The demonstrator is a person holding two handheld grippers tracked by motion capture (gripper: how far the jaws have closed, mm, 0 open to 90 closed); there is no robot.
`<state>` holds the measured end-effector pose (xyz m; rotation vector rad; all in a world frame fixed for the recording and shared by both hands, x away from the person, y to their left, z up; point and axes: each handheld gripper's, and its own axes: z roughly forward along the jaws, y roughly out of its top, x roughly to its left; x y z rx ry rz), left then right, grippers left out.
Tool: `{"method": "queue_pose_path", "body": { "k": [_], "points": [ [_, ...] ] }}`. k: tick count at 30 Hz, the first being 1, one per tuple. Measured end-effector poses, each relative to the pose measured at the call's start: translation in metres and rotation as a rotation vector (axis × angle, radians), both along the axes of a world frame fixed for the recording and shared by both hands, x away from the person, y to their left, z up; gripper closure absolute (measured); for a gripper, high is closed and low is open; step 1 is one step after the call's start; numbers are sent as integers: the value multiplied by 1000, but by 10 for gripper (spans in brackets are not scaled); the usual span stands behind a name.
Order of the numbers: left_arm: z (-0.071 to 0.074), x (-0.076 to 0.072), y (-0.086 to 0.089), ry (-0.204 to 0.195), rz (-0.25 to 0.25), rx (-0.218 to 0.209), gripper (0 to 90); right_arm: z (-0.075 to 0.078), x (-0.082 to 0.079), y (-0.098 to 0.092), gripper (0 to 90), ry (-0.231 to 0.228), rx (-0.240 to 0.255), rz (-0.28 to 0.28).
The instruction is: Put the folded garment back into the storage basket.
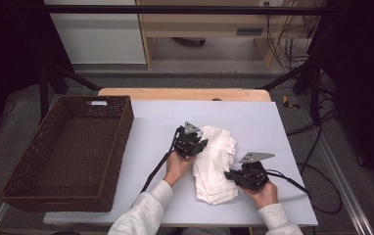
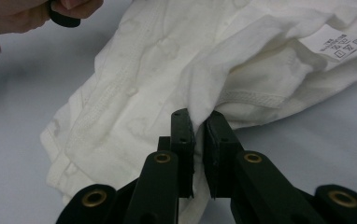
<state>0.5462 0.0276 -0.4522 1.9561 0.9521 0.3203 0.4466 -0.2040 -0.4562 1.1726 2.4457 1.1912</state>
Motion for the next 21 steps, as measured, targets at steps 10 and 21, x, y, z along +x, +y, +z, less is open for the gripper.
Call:
{"method": "queue_pose_path", "body": {
  "k": [10,21],
  "points": [
    [12,-6,5,-27,-7,-17,761,10,-4,-1,842,-23,10,12],
    [24,-12,11,-50,-10,-37,761,23,-8,-1,842,-55,30,20]
  ]
}}
